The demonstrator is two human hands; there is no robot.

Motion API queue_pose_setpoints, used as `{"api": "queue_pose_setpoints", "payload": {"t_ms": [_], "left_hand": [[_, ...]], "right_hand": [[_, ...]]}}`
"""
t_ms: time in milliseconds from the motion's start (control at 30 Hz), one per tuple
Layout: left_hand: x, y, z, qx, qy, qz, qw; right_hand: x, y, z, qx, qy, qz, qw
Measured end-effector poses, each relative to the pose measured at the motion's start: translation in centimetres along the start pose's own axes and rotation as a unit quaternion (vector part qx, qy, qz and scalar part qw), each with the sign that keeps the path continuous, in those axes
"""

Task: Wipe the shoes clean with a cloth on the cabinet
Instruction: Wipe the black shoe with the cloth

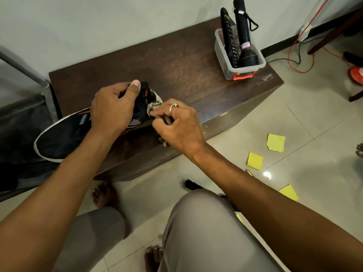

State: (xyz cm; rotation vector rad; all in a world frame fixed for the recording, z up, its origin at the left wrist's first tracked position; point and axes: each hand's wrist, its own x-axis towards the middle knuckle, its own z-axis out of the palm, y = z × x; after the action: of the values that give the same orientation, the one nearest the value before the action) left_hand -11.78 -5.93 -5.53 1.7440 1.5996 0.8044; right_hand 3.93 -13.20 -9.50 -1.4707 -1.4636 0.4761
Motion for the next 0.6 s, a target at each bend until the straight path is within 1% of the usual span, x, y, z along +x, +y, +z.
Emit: {"api": "queue_pose_setpoints", "payload": {"t_ms": [67, 133, 200, 300, 367, 433, 500, 600], "left_hand": [[0.0, 0.0, -0.1, -0.003, -0.005, -0.003, 1.000], [0.0, 0.1, -0.2, -0.005, -0.012, -0.005, 1.000], [0.1, 0.2, -0.4, -0.005, -0.020, -0.005, 1.000], [0.0, 0.2, -0.5, -0.010, -0.025, -0.007, 1.000], [-0.1, 0.4, -0.5, -0.005, -0.030, -0.008, 1.000], [-0.1, 0.7, -0.9, -0.001, -0.045, -0.006, 0.999], [0.1, 0.8, -1.8, -0.014, -0.093, -0.006, 0.996], [0.6, 0.0, -3.8, -0.052, -0.224, -0.008, 0.973]], "right_hand": [[1.3, -0.3, 0.0, 0.013, 0.035, -0.016, 0.999], [1.6, -0.6, 0.8, 0.004, 0.039, -0.028, 0.999], [0.4, -0.6, 1.4, -0.017, 0.009, -0.030, 0.999], [-1.2, 0.0, 0.3, -0.030, -0.035, -0.037, 0.998], [-0.4, 0.1, -0.4, -0.019, -0.015, -0.063, 0.998], [0.6, 0.0, 0.0, -0.014, 0.031, -0.121, 0.992], [0.4, 0.1, 1.3, -0.021, 0.033, -0.173, 0.984], [-0.3, 1.0, 2.4, -0.028, 0.024, -0.194, 0.980]]}}
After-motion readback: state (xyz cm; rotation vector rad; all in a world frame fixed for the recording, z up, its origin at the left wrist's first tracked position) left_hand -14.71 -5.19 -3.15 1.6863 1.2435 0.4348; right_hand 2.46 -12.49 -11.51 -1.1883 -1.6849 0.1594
